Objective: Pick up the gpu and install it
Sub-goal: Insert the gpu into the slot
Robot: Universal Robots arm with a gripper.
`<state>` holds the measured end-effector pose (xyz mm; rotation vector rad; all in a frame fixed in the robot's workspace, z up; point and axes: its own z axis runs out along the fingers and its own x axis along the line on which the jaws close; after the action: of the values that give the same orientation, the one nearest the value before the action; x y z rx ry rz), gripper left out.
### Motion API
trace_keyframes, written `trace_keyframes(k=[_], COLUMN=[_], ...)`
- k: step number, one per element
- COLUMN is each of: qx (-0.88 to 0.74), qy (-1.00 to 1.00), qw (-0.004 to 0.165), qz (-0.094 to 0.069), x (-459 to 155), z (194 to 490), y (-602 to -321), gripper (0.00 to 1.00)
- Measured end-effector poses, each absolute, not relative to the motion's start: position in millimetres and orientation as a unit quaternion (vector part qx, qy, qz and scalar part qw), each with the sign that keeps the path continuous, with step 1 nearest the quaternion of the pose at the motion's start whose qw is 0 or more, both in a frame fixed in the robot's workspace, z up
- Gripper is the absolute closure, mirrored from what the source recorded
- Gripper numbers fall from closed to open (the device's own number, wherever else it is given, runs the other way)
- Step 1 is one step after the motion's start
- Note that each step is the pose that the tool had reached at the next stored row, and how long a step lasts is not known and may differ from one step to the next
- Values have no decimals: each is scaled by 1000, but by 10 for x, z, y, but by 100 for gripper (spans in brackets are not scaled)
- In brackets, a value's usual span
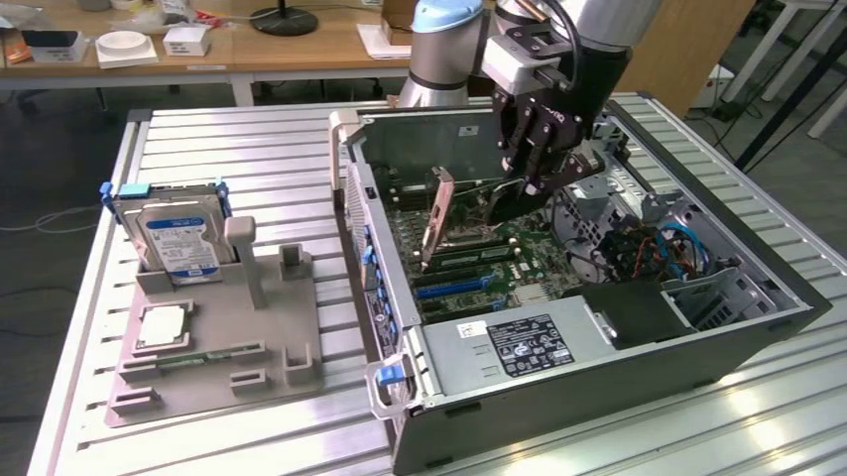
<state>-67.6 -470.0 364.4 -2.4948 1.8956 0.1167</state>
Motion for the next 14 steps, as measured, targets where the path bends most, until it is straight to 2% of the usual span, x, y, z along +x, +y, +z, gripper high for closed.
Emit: trace_keyframes(k=[14], qx=[-795], qy=[605], qw=[3], qz=[37], x=[-676], z=[3642], y=[-4699], gripper=[74])
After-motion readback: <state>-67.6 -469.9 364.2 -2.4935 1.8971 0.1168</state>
